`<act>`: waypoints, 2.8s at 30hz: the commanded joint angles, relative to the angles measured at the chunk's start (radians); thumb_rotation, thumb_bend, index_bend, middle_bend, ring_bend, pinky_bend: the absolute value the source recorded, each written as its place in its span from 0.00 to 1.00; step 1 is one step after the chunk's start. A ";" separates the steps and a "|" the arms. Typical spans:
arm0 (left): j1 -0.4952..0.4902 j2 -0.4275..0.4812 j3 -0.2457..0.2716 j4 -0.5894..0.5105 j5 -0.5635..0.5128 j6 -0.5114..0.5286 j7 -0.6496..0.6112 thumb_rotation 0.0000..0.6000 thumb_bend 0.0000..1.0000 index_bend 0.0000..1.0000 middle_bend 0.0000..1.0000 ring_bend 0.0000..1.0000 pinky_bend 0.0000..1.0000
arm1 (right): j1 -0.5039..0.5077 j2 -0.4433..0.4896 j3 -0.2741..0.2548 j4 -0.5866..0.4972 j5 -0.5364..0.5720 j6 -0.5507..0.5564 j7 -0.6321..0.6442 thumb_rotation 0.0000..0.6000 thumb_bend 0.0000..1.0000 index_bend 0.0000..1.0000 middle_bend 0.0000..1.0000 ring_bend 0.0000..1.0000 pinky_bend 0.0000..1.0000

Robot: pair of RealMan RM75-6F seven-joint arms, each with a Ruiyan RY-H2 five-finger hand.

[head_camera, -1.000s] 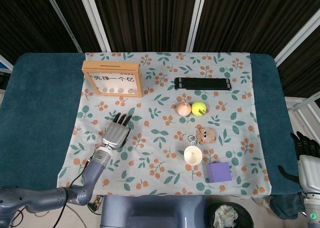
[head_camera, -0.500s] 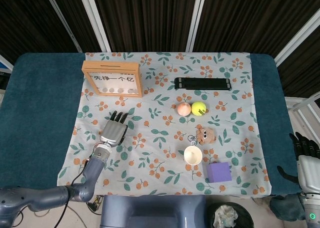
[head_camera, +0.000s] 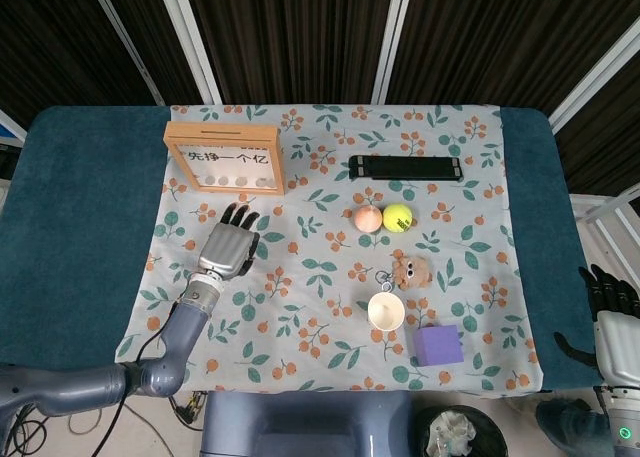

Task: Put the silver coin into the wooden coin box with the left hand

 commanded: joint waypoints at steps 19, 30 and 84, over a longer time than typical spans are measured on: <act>-0.412 0.727 -0.204 -0.262 -0.940 -0.308 0.322 1.00 0.59 0.69 0.12 0.00 0.00 | 0.000 -0.003 0.020 -0.013 0.045 0.001 -0.006 1.00 0.26 0.04 0.00 0.00 0.00; -0.517 0.673 -0.088 0.042 -0.963 -0.475 0.274 1.00 0.60 0.69 0.13 0.00 0.00 | -0.002 -0.014 0.031 -0.015 0.064 0.015 -0.019 1.00 0.26 0.04 0.00 0.00 0.00; -0.688 0.317 0.384 0.643 -0.665 -0.766 -0.275 1.00 0.60 0.67 0.12 0.00 0.00 | 0.001 -0.012 0.037 -0.028 0.095 0.005 -0.038 1.00 0.26 0.04 0.00 0.00 0.00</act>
